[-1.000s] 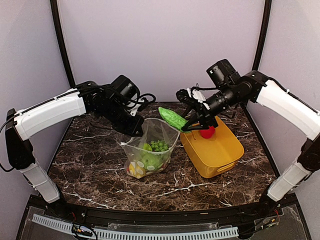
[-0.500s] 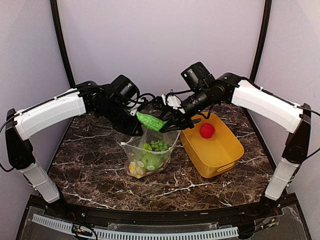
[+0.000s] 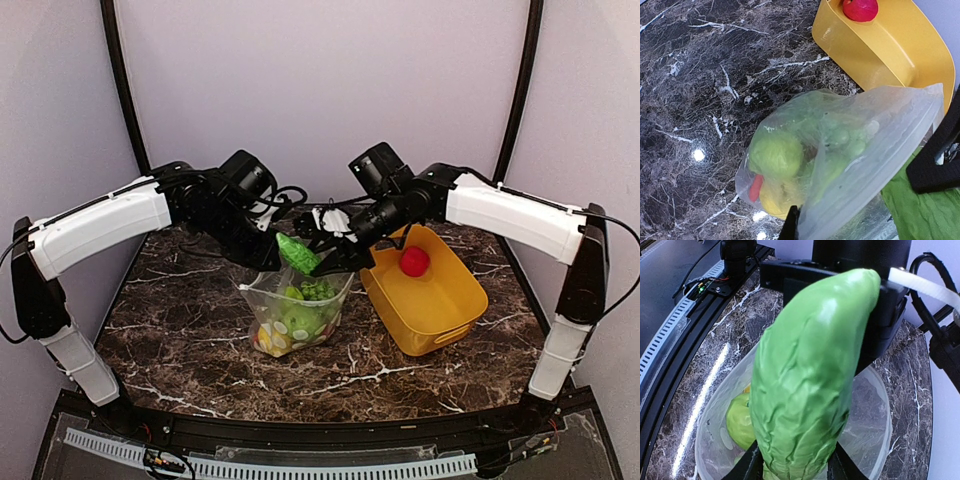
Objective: Place the food in the zip-top bag and seal the zipper
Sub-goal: Place the fake vegetable in the zipper food storage bag.
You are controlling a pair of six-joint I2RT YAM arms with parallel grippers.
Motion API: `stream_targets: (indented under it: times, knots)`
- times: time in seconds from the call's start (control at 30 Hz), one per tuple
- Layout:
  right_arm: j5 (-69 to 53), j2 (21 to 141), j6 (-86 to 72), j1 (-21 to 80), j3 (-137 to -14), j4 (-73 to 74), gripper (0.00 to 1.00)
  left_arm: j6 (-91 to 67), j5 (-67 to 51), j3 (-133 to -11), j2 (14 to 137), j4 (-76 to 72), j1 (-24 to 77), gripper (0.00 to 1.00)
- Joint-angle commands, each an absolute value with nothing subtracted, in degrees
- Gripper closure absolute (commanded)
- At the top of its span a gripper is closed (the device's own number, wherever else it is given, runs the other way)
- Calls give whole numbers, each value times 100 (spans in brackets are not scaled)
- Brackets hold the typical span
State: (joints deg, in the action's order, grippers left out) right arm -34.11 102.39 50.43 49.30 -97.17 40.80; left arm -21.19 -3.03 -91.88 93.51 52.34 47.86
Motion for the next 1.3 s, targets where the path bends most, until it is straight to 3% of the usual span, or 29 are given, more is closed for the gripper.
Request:
stream_targets:
  times: [0.0, 0.37, 0.83, 1.1, 1.27]
  knots:
    - [-3174, 10271, 4932, 4981, -9490, 3887, 59, -2101, -344, -9149, 9081, 5221, 4825, 99]
    - [-2903, 9814, 4581, 4980, -9000, 4078, 45, -2133, -303, -9008, 8963, 5155, 4825, 99]
    - [-3152, 8758, 4302, 4944, -9207, 4746, 39, -1955, 48, -9194, 8240, 4298, 4834, 99]
    - [-3427, 9292, 4385, 5275, -9472, 5022, 37, -2106, 19, -9701, 9066, 5250, 4834, 99]
    - [-2872, 9491, 4482, 5825, -9195, 4751, 37, -2100, 220, -9666, 9191, 5400, 4829, 96]
